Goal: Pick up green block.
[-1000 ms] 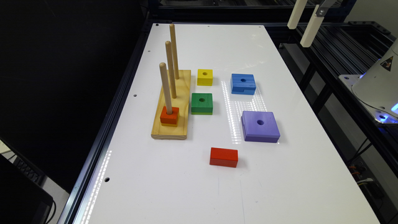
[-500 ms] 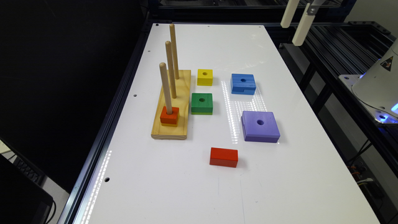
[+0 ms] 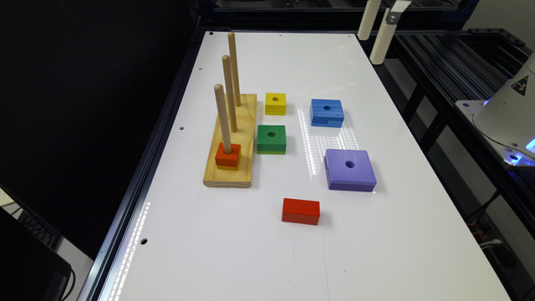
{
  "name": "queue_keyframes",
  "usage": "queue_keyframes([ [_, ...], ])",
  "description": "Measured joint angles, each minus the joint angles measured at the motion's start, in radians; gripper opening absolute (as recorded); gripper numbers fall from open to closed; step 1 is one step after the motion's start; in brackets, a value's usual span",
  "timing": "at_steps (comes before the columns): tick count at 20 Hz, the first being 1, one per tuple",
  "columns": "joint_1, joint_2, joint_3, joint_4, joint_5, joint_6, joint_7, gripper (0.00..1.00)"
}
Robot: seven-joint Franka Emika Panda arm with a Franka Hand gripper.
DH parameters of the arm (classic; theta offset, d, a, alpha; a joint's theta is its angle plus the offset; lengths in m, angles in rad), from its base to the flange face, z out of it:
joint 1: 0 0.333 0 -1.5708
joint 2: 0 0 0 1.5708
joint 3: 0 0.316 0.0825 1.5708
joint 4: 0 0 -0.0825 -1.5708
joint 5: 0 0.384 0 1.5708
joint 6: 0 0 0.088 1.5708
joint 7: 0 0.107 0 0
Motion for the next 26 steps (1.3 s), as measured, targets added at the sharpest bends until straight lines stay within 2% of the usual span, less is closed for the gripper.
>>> queue_keyframes([
  [9,0.0,0.022,0.001,0.021,0.0,0.0,0.0,1.0],
  [12,0.0,0.034,0.002,0.037,0.0,0.0,0.0,1.0],
  [20,0.0,0.113,0.012,0.111,0.0004,0.0,0.0,1.0],
  [26,0.001,0.184,0.03,0.175,0.0035,0.001,0.005,1.0],
])
